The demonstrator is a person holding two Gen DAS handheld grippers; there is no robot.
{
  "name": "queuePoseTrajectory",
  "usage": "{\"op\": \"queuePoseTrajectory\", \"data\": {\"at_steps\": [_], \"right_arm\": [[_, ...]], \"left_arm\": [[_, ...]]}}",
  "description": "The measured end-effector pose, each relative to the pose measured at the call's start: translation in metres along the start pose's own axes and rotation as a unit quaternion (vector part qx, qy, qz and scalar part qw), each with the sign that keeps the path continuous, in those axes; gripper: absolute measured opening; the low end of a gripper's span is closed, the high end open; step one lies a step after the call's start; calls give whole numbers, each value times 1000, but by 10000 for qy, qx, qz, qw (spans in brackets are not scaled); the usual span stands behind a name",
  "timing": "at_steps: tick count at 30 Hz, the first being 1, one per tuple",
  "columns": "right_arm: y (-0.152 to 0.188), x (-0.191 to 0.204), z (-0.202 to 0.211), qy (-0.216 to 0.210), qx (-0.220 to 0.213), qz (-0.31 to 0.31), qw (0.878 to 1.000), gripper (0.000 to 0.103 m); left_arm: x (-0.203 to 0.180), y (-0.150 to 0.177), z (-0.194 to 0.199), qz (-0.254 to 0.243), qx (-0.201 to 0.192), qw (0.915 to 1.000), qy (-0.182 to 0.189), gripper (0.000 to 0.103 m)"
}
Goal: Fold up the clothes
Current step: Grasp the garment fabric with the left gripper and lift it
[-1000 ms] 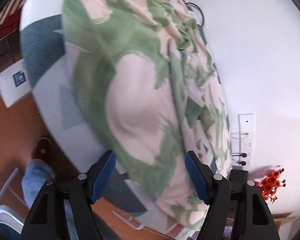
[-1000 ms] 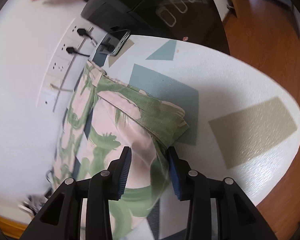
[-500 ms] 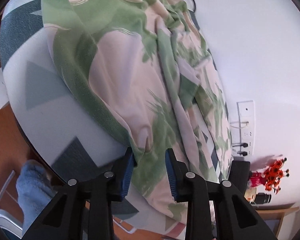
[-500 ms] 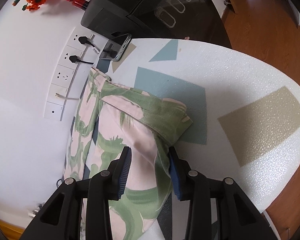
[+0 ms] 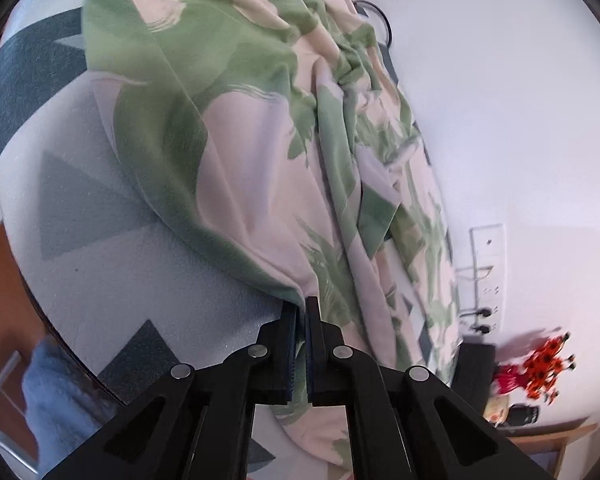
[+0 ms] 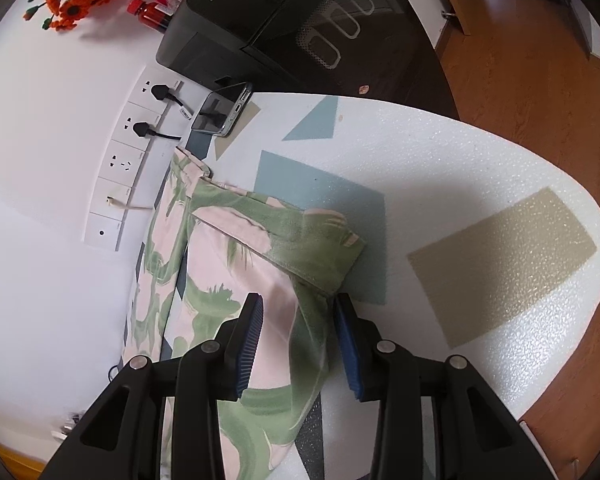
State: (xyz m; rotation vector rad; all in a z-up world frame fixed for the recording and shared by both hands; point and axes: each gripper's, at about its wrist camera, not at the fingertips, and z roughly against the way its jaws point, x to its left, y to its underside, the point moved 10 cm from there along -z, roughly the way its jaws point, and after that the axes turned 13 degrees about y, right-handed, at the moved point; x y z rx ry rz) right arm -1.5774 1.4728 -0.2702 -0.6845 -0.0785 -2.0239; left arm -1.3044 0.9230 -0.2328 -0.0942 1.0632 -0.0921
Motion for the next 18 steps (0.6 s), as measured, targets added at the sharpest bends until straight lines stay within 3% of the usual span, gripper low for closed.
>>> {"op": "queuePoseTrajectory", "data": {"at_steps": [1, 2, 3, 4, 8, 13, 18], "right_arm": [[1, 2, -1, -14, 26, 35, 10000, 35], [2, 5, 1, -39, 20, 81, 10000, 20], [2, 8, 4, -67, 5, 131, 9999, 12], [3, 12, 6, -95, -10, 181, 9998, 8], [-13, 54, 61, -548, -729, 584, 9941, 4], [-36, 111, 154, -1349, -1756, 845, 9715, 4], [-44, 119, 190, -1612, -1986, 513, 9654, 3]], "left_arm": [[-5, -3, 5, -29, -77, 9999, 69, 2], [-16, -8, 12, -123, -169, 9996, 175, 2], [-27, -13, 20, -217, -262, 9990, 281, 2], [-38, -17, 29, -310, -354, 9981, 387, 2], [-83, -36, 62, -684, -723, 9917, 810, 2], [-141, -56, 103, -1315, -1130, 9763, 1297, 2], [-150, -65, 120, -1381, -1022, 9736, 1506, 2]]}}
